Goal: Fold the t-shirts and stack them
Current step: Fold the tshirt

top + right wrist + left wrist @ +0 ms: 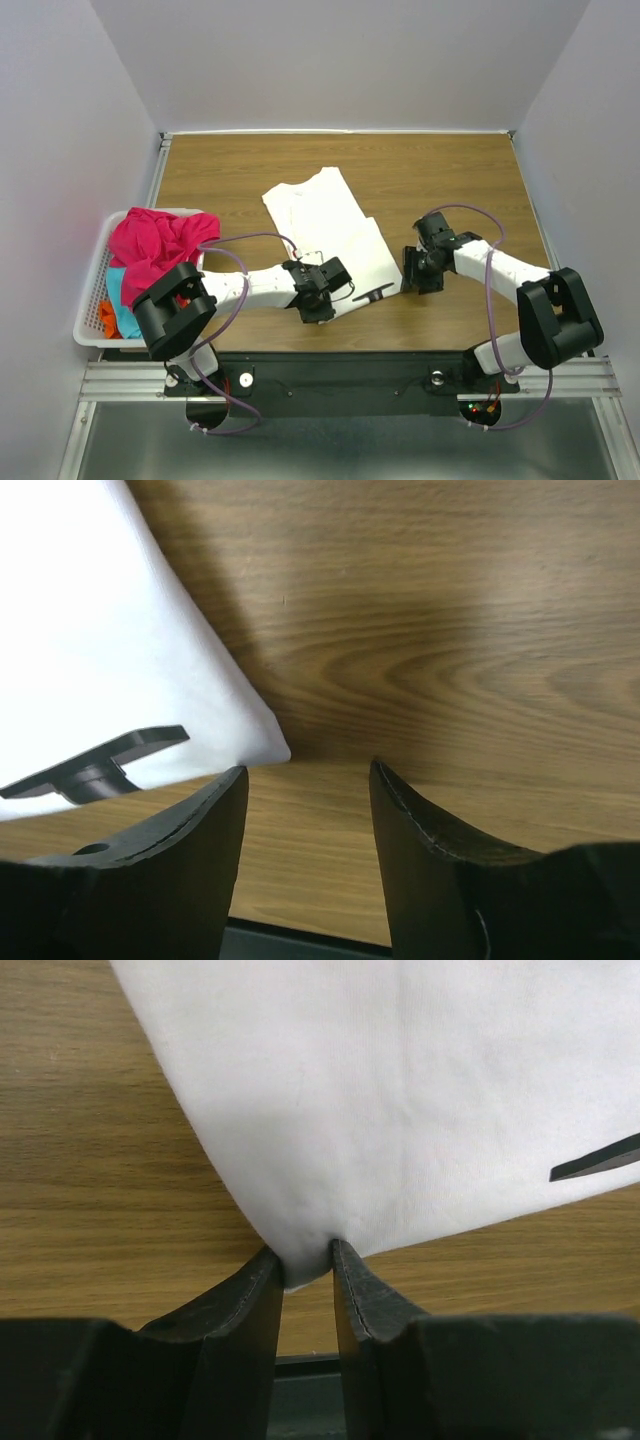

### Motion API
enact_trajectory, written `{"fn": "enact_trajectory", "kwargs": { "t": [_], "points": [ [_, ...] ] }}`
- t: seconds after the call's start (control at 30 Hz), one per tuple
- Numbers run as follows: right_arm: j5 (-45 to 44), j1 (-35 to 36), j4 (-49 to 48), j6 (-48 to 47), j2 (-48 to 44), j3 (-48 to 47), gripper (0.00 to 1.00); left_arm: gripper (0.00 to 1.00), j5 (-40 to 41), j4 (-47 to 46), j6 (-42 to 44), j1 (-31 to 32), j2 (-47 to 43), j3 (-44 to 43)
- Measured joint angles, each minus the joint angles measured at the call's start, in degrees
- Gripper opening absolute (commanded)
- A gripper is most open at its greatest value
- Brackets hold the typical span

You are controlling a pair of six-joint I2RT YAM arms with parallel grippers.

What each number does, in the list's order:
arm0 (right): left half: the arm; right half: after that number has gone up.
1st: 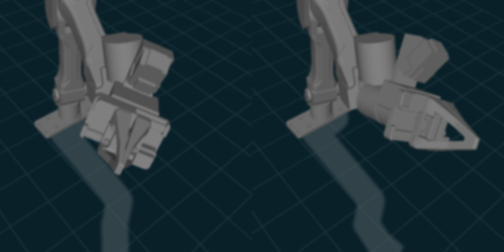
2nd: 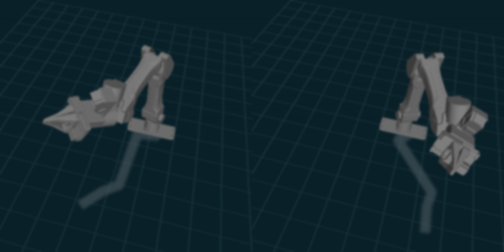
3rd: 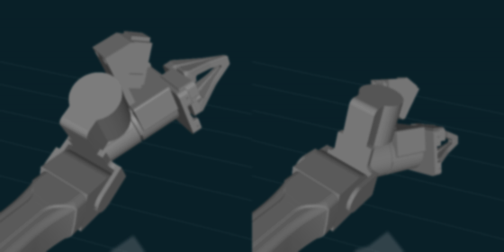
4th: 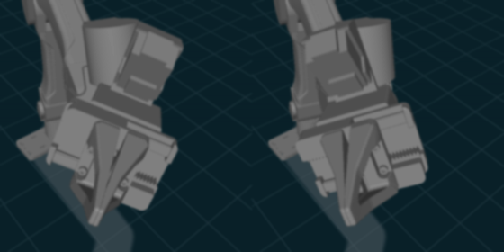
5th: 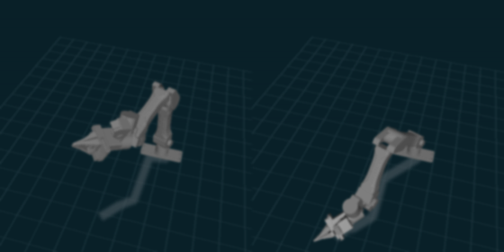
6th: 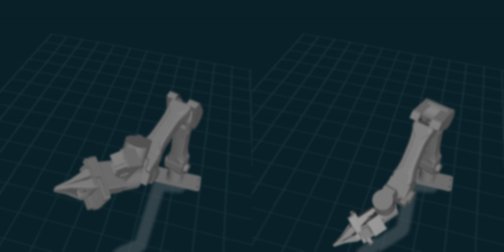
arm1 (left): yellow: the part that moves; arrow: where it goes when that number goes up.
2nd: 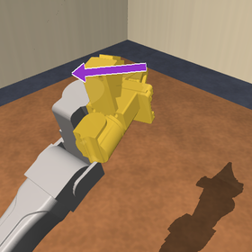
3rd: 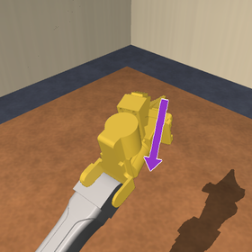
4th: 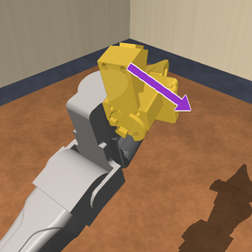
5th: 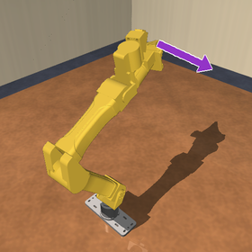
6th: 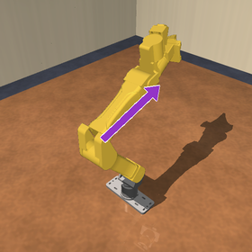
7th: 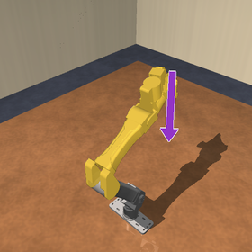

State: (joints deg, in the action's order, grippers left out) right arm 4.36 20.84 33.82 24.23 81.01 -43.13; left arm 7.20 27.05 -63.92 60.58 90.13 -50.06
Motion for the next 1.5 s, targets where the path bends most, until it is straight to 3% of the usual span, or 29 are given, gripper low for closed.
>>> {"fn": "enact_trajectory", "kwargs": {
  "t": [0.3, 0.53, 1.1, 1.17, 1.2, 1.23, 1.33, 1.5],
  "points": [
    [0.04, 2.49, -1.11, 1.31, 1.25, -1.2, 0.56, 0.36, 0.07, -1.16, -0.39, 0.09, -1.07, 1.29],
    [-0.48, 3.17, -1.73, 1.6, 3.48, -2.12, 0.48, 0.35, 0.09, -1.57, -0.37, 0.09, -1.38, 1.62],
    [-6.45, 8.31, -1.68, 2.38, 6.47, -2.99, 0.33, 0.13, -0.98, -4.39, -0.17, 0.09, -2.64, 3.61],
    [-7.17, 9.31, -1.66, 2.47, 7.45, -3.8, 0.28, 0.12, -1.01, -4.46, 0.07, 0.09, -2.62, 3.61],
    [-7.28, 9.73, -1.68, 2.56, 7.93, -4.22, 0.21, 0.12, -1.03, -4.46, 0.13, 0.09, -2.62, 3.61],
    [-7.41, 10.03, -1.75, 2.64, 8.33, -4.57, 0.17, 0.05, -1.07, -4.5, 0.24, 0.09, -2.62, 3.61],
    [-7.65, 10.93, -3.21, 3.23, 9.33, -5.29, 0.01, 0.03, -1.11, -4.52, 0.59, 0.09, -2.62, 3.61],
    [-7.61, 11.56, -5.38, 3.91, 9.05, -5.18, 0.01, 0.0, -1.11, -4.42, 1.4, 0.09, -2.71, 3.54]
  ]
}}
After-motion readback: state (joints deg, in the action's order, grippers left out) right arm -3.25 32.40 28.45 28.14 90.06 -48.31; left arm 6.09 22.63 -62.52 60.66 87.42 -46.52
